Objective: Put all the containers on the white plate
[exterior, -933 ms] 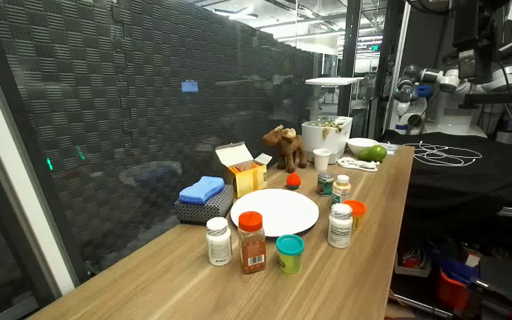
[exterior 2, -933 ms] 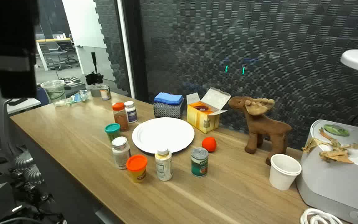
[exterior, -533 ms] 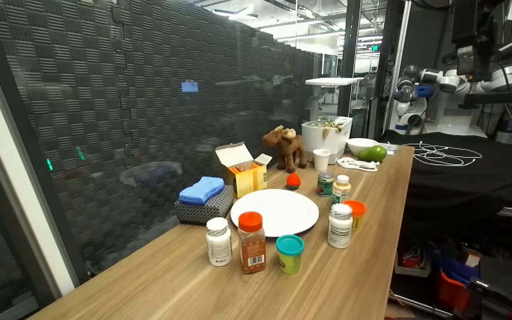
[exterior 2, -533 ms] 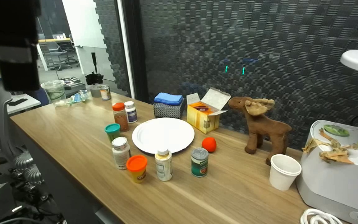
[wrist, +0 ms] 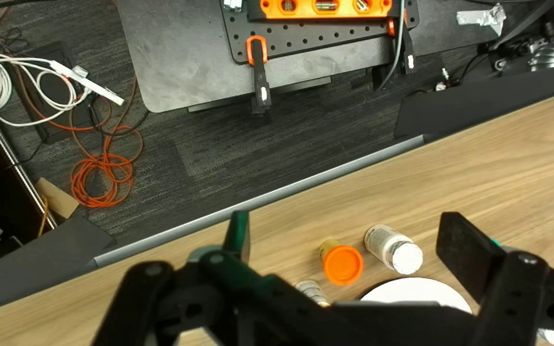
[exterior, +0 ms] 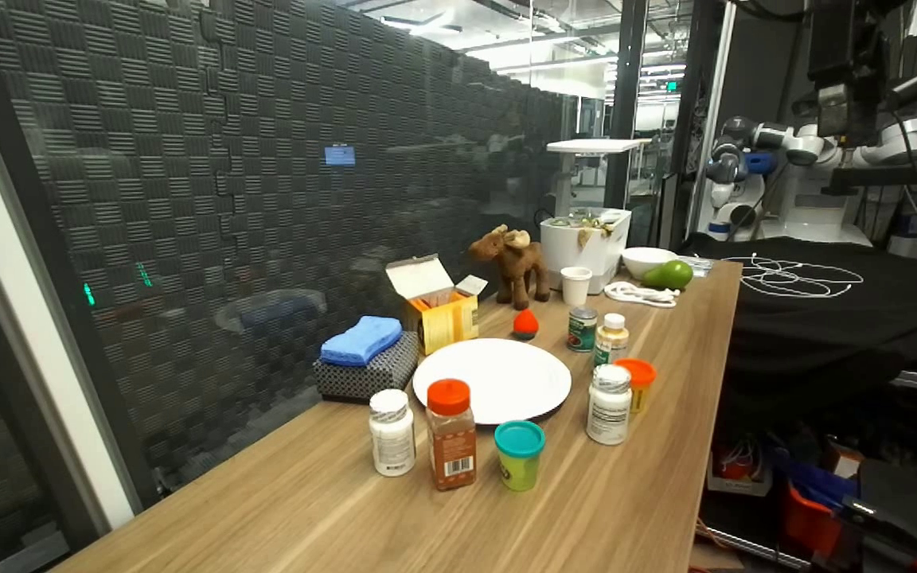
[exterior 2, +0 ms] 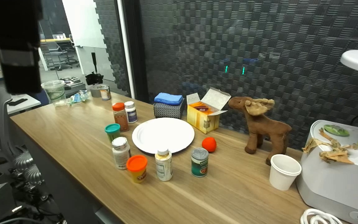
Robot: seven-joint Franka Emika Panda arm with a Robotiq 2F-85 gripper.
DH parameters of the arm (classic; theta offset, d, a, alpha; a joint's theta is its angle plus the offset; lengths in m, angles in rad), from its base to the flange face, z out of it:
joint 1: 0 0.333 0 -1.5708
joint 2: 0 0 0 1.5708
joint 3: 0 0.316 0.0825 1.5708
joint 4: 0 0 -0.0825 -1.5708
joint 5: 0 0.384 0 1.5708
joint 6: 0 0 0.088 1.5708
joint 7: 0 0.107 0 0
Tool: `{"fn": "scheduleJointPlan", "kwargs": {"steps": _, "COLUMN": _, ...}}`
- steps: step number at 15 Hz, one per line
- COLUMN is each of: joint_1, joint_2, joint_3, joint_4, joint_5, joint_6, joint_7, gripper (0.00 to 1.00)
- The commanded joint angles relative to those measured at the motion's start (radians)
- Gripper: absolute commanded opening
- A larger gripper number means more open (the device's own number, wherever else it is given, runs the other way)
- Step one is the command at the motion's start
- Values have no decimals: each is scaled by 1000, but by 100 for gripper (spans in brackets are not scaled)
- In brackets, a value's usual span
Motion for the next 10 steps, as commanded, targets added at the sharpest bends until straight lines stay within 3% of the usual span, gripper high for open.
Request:
{"fn": "scheduleJointPlan", "kwargs": {"steps": 1, "joint_1": -4, "joint_2": 39, "joint_3": 29, "joint_4": -5, "joint_5": 83, "joint_6": 101, "joint_7": 87, "gripper": 100}}
{"fn": "scheduleJointPlan", "kwargs": {"steps": 4, "joint_1": 11, "joint_2": 111, "joint_3": 63, "joint_4": -4, "joint_5": 202, "joint_6": 233, "joint_7": 184, "gripper": 100}}
{"fn": "scheduleJointPlan", "kwargs": {"steps": 6, "joint_1": 17, "joint_2": 161, "joint_3": 96, "joint_4": -19, "joint_5": 282, "joint_6": 387, "joint_7": 261, "gripper": 100}}
{"fn": "scheduleJointPlan", "kwargs": {"steps": 10, "joint_1": 12, "joint_2": 292, "joint_3": 172, "joint_4": -25, "joint_5": 261, "joint_6": 630, "joint_7": 432, "gripper": 100}}
